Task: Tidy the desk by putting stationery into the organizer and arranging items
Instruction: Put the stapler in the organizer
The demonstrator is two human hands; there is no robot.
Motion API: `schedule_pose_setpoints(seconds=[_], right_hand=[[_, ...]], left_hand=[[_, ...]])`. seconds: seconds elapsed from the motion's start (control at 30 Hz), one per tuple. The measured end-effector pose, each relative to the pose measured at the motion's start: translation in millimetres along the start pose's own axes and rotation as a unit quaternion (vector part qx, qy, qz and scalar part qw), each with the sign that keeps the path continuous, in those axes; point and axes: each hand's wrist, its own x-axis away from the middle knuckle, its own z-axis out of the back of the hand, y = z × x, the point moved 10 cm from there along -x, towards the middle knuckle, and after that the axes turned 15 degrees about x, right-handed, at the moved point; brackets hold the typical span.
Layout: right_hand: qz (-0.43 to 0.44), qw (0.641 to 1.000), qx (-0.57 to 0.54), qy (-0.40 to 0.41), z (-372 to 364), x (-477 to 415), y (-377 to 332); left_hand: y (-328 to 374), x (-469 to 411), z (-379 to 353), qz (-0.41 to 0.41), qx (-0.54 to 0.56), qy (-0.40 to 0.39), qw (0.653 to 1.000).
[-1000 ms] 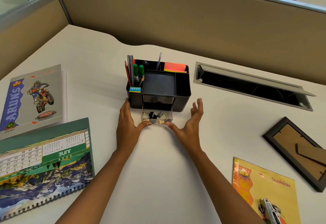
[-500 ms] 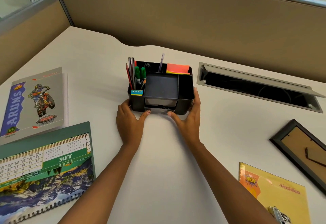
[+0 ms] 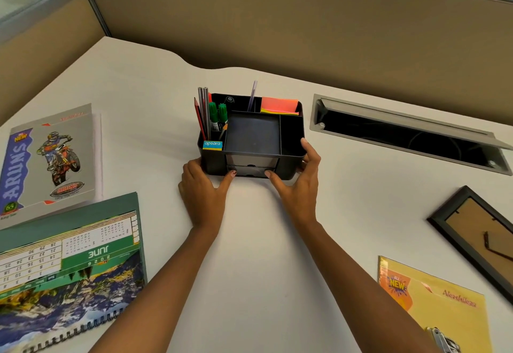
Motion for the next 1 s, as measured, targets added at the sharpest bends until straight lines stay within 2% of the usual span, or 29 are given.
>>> schedule_pose_setpoints(seconds=[0.2,0.3,0.43,0.67,0.9,1.0], right_hand=[[-0.011,1.0,-0.015,-0.006,-2.5,2.6,0.5],[-0.049,0.998,-0.028,-0.009,-2.8,9.4,5.5],[-0.07,0.997,-0.04,0.019,9.8,32.0,4.6],[-0.063,0.998,-0.006,0.009,41.7,98.7,-0.2],[-0.1,0.995,0.019,0.01,81.3,163.9,-10.9],[-0.084,0.992,0.056,-0.071,86.7,187.7,-10.5]], left_hand=[[-1.3,0.8,-0.8,0.003,0.004,-0.007,1.0],[3.1,7.3,-1.9,-0.002,0.015,-0.016,1.0],[9.8,32.0,2.8,-0.009,0.037,-0.019,0.999],[24.4,98.0,4.4,-0.039,0.017,-0.104,0.994],[37.3,170.2,12.1,-0.135,-0.127,-0.185,0.965],[38.9,194.9,16.0,-0.178,-0.164,-0.214,0.946]])
